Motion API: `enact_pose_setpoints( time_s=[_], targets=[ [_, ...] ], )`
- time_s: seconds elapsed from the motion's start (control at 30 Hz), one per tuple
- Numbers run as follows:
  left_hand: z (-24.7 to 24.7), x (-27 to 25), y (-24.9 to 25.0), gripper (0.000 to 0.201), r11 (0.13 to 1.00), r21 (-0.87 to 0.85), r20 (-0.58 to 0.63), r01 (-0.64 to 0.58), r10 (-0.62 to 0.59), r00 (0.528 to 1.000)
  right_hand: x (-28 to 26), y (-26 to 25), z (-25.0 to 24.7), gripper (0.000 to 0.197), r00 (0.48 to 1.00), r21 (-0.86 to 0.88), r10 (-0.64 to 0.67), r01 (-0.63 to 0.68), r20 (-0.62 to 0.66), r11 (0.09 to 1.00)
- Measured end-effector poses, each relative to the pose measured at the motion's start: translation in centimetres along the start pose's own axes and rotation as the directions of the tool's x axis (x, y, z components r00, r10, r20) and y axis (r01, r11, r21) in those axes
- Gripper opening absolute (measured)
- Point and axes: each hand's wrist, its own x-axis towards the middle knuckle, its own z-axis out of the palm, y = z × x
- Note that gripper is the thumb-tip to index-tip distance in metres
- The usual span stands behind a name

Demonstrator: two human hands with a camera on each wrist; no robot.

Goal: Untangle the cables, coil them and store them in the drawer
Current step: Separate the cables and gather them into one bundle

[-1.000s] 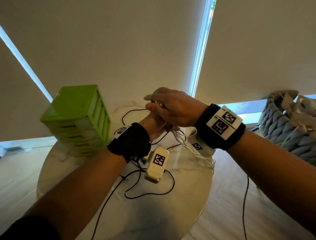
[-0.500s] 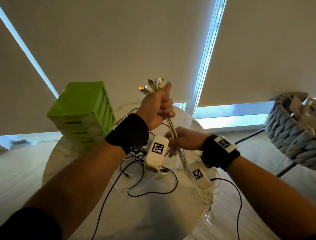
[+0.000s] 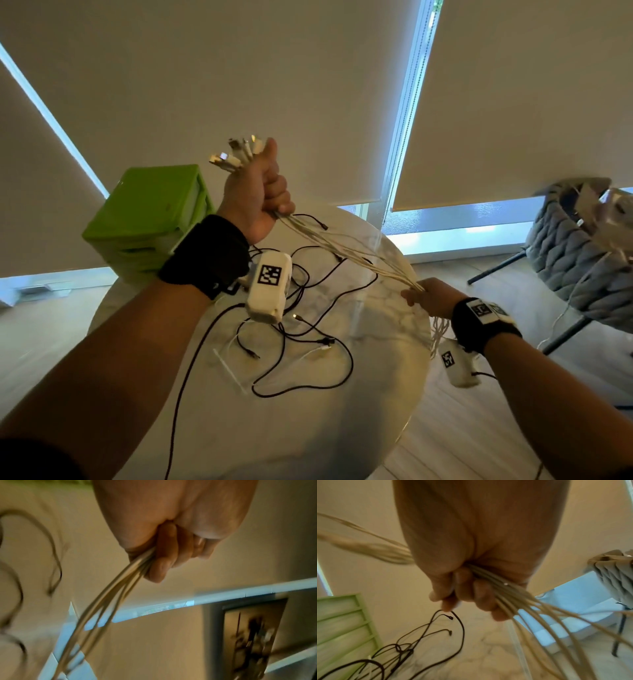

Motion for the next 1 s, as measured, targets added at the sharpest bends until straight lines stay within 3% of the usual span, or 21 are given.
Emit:
enact_pose_setpoints(
  time_s=[0.07, 0.13, 0.17, 0.23, 0.3, 0.37, 0.47, 0.53, 0.6, 0.67, 0.77, 0.87, 1.0],
  targets=[
    [0.2, -0.2, -1.5, 0.039, 0.928, 0.361, -0.030, -0.088, 0.106, 0.994, 0.1, -1.1, -0.1, 0.034, 1.000, -0.081, -0.008, 0.008, -0.006, 0.997],
    [0.3, -0.5, -3.1, 0.016, 0.682, 0.715, 0.063, -0.153, 0.155, 0.986, -0.2, -2.9, -0.2, 0.028, 0.998, -0.261, -0.058, 0.056, -0.002, 0.964],
    [0.4, -0.6, -3.9, 0.008, 0.564, 0.805, 0.141, -0.184, 0.119, 0.983, -0.7, -4.1, -0.3, 0.027, 0.995, -0.358, -0.100, 0.093, 0.002, 0.929],
    [1.1, -1.0, -5.2, 0.016, 0.427, 0.867, 0.274, -0.259, 0.026, 0.961, -2.0, -6.7, -0.7, 0.025, 0.981, -0.492, -0.195, 0.177, 0.015, 0.853],
    [2.2, -1.7, -6.3, 0.035, 0.365, 0.874, 0.363, -0.320, -0.052, 0.930, -3.6, -9.5, -1.4, 0.020, 0.955, -0.532, -0.295, 0.270, 0.039, 0.803],
    [3.1, -1.9, -7.2, 0.038, 0.303, 0.879, 0.420, -0.368, -0.127, 0.899, -5.3, -11.8, -2.4, 0.016, 0.918, -0.505, -0.382, 0.380, 0.105, 0.775],
    [3.7, -1.8, -7.3, 0.043, 0.257, 0.897, 0.416, -0.360, -0.219, 0.882, -6.9, -13.7, -4.2, 0.012, 0.850, -0.365, -0.491, 0.527, 0.194, 0.768],
    [3.8, -1.5, -6.6, 0.032, 0.227, 0.904, 0.414, -0.362, -0.250, 0.875, -7.5, -13.7, -5.7, 0.006, 0.868, -0.179, -0.470, 0.494, 0.160, 0.851],
    [4.2, -1.8, -5.9, 0.034, 0.152, 0.902, 0.431, -0.404, -0.256, 0.865, -7.6, -13.3, -7.0, 0.010, 0.874, -0.032, -0.465, 0.473, 0.142, 0.880],
    [4.4, -1.9, -5.2, 0.040, 0.226, 0.875, 0.470, -0.429, -0.180, 0.864, -7.7, -12.7, -7.8, 0.010, 0.864, 0.100, -0.483, 0.473, 0.145, 0.875],
    [4.4, -2.0, -4.0, 0.035, 0.511, 0.793, 0.411, -0.332, -0.046, 0.911, -6.3, -11.0, -7.8, 0.016, 0.893, 0.198, -0.448, 0.431, 0.045, 0.880],
    [4.6, -2.2, -3.4, 0.026, 0.697, 0.663, 0.338, -0.272, 0.045, 0.940, -3.8, -8.0, -6.9, 0.029, 0.921, 0.216, -0.387, 0.387, -0.044, 0.897],
    [5.2, -2.2, -2.4, 0.029, 0.901, 0.405, 0.210, -0.159, 0.077, 0.975, -1.2, -3.2, -4.1, 0.040, 0.968, 0.068, -0.249, 0.249, -0.015, 0.966]
  ],
)
